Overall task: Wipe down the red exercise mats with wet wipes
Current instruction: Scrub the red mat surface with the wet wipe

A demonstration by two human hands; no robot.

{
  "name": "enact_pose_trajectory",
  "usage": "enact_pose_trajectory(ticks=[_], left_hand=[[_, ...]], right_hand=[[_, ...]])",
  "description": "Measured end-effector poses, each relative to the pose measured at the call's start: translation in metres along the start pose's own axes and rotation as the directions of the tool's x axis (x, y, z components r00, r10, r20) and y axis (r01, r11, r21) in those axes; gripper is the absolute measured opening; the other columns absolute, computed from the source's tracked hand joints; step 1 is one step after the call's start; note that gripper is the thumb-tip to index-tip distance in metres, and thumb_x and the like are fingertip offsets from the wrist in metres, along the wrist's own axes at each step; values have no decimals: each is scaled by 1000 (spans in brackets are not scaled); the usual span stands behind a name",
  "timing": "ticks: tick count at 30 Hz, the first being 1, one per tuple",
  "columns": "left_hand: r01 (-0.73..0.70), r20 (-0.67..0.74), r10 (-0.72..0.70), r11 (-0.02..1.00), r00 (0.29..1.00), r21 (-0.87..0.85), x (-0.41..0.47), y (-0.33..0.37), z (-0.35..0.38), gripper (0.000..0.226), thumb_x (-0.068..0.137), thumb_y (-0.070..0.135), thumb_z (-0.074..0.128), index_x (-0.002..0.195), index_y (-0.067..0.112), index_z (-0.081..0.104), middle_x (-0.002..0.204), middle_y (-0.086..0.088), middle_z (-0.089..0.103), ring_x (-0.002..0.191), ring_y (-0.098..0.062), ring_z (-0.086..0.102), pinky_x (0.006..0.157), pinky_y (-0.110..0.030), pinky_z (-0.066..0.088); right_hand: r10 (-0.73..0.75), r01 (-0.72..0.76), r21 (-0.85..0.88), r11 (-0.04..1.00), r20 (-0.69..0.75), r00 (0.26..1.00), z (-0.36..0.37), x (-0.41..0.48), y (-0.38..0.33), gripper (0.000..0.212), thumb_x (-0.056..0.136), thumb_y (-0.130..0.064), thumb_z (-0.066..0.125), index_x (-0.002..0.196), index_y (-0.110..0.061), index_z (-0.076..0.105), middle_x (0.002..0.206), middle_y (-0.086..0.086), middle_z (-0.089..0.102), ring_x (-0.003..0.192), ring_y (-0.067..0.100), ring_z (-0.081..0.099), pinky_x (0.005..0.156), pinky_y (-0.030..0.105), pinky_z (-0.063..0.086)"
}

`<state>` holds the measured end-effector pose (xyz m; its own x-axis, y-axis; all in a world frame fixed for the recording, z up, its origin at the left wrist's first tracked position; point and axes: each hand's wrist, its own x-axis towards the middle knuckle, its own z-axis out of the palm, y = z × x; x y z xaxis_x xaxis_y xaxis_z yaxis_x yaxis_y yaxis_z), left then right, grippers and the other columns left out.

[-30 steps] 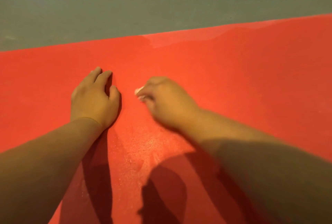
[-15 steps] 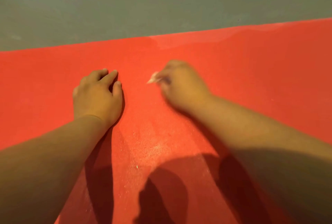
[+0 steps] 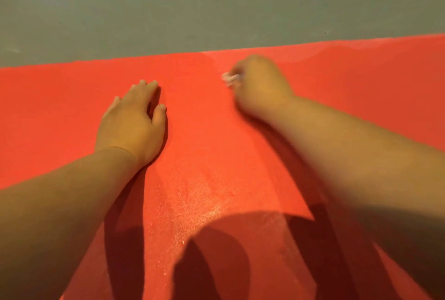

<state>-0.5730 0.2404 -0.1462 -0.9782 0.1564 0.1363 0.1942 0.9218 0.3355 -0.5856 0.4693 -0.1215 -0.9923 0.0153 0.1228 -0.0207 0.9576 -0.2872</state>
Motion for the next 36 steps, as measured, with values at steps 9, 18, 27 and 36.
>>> enact_pose_trajectory(ticks=[9,18,27,36], left_hand=[[38,-65,-35,998,997,45,5,5,-4,49,86,41,39,126,23,59,136,-5,52,123,-31,46,101,-44,35],[5,-64,-4,1000,998,18,11,1,-4,40,93,31,45,129,18,57,143,-6,47,131,-27,42,108,-42,32],[-2,-35,3,1000,999,16,13,-1,-2,43,93,29,45,132,15,54,146,-7,44,133,-27,41,110,-39,29],[-1,-39,1,1000,999,0,13,1,-1,40,92,22,49,131,14,55,145,-9,44,133,-28,41,112,-40,30]], right_hand=[[96,-96,11,995,-52,994,20,38,-35,25,94,-13,46,104,-3,68,111,20,66,105,34,61,84,37,46],[438,-456,-92,885,-163,884,-24,48,73,28,94,-15,50,107,4,65,114,26,63,108,38,58,87,40,46],[23,-24,-23,999,-55,998,32,75,-59,25,93,-11,46,105,-5,68,111,17,67,106,32,60,87,35,45],[482,-498,-84,863,-161,861,-15,60,64,29,95,-19,50,105,3,65,114,25,63,108,38,58,86,39,46]])
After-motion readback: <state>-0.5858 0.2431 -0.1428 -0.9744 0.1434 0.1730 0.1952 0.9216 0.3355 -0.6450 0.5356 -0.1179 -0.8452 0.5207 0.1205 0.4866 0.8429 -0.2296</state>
